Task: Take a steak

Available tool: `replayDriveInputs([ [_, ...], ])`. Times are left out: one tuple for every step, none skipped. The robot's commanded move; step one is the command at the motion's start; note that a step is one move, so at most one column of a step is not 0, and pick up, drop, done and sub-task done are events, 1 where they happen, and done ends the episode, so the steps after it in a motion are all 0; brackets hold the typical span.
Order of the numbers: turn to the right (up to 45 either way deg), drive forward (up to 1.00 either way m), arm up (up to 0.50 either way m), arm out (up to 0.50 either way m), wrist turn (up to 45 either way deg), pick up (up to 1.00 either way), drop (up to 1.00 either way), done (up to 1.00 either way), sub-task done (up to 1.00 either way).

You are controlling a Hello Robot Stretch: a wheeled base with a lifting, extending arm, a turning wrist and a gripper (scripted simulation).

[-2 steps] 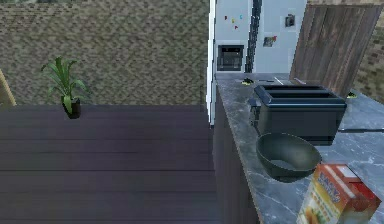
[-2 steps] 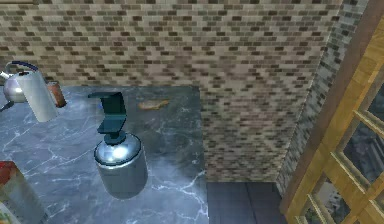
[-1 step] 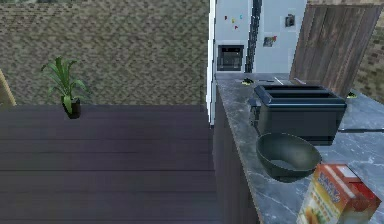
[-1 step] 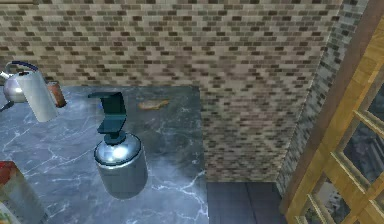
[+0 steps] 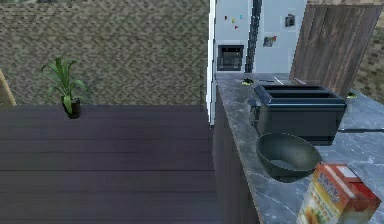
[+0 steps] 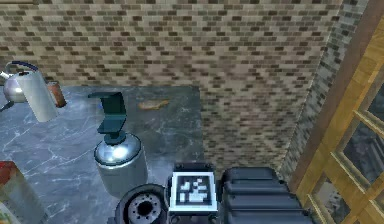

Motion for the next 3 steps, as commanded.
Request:
replayDriveInputs([
  [0.0, 0.00, 0.00, 0.50, 0.0, 0.00, 0.00, 0.00, 0.00],
  [0.0, 0.00, 0.00, 0.00, 45.0, 0.00, 0.00, 0.00, 0.00],
  [0.0, 0.00, 0.00, 0.00, 45.0, 0.00, 0.00, 0.00, 0.00],
])
